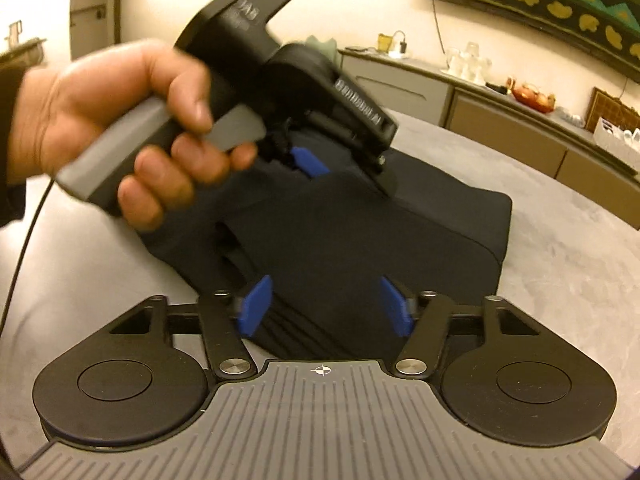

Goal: Fold clothes

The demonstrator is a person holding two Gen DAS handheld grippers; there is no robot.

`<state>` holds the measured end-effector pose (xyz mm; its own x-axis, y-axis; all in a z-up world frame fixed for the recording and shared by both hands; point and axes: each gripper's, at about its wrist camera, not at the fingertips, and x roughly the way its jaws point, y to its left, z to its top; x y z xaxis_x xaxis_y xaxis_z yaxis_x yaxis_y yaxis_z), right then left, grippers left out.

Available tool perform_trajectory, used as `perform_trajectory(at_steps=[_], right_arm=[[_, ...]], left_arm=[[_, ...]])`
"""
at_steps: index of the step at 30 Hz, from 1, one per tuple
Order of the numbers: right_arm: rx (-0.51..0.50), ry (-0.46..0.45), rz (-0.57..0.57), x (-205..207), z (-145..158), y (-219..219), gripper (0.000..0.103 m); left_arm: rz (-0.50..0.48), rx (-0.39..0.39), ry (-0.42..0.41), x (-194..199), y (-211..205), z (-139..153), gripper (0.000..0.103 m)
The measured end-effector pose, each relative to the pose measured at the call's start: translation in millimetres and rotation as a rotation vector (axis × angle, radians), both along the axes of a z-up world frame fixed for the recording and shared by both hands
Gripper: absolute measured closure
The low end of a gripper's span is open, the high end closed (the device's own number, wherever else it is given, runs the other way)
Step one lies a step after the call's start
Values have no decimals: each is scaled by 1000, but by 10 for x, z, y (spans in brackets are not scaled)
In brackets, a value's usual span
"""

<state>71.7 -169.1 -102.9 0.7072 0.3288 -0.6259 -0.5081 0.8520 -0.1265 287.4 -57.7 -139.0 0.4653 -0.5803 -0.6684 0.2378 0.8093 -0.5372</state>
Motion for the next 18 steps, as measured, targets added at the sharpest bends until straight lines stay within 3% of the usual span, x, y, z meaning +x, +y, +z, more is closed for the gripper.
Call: perform_trajectory(at_steps=[4,7,9,12,14,16,18], right_arm=[[-2,-5,-4,32,28,-16,49],[50,-26,68,-55,110,71,35],[32,-30,111,-98,78,170,35],[-55,-38,112,-80,-60,327,50],[-130,-43,88,-57,-103,388,82],[-212,-59,71,-67,-97,436,99],[-320,-120,90,-155,-132,496,100]], left_arm=[[4,-78,-1,-90,164,-32,49],[6,-78,12,-99,228,-87,49],[8,-80,16,-83,261,-105,49],[10,-84,21,-37,240,-116,49],[11,-87,23,-2,213,-120,49],[13,-90,25,33,185,-125,45],[14,-93,28,68,157,-129,43]])
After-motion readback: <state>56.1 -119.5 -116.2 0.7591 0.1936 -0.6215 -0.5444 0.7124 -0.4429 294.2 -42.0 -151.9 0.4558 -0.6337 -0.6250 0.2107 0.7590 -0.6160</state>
